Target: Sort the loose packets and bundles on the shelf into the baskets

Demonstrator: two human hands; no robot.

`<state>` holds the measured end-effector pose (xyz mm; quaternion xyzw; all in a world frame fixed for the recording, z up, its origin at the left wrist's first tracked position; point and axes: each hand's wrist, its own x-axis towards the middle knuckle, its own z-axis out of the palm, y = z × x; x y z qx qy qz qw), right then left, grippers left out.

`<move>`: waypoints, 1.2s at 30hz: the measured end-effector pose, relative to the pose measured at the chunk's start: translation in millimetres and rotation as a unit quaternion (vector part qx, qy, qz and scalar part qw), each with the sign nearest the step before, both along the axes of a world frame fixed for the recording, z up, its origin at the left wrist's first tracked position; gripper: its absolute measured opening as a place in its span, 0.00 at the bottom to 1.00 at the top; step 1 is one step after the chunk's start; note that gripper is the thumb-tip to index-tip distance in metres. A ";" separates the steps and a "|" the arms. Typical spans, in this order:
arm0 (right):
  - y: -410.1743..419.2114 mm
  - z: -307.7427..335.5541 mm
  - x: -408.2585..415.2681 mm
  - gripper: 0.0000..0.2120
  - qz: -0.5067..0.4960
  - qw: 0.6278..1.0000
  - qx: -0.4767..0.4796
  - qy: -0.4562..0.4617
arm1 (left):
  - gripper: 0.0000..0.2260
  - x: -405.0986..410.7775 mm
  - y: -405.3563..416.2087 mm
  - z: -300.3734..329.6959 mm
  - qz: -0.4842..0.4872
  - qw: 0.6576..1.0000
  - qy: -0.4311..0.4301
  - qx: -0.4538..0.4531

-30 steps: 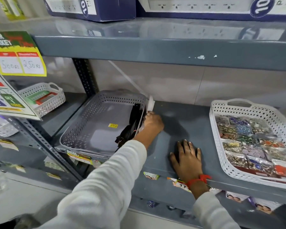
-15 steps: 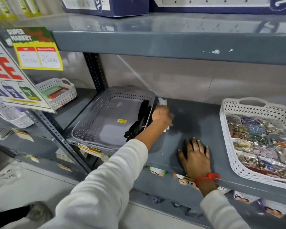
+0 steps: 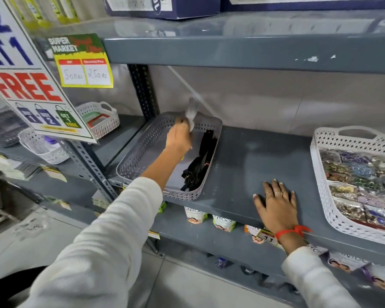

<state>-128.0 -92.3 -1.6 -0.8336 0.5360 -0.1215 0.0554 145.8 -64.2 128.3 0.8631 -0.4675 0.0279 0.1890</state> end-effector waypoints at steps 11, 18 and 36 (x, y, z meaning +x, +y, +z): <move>1.3 1.5 0.0 0.31 0.000 1.000 0.014 0.004 | 0.18 13.2 10.9 -59.6 -0.058 0.978 0.013 0.198; 0.2 -0.1 -0.7 0.31 0.002 1.000 0.016 0.011 | 0.18 18.1 9.9 -59.7 -0.069 0.975 0.119 0.173; 16.9 22.5 -9.6 0.26 0.014 0.999 0.038 -0.014 | 0.16 -74.9 33.0 -23.0 -0.089 0.992 0.055 -0.077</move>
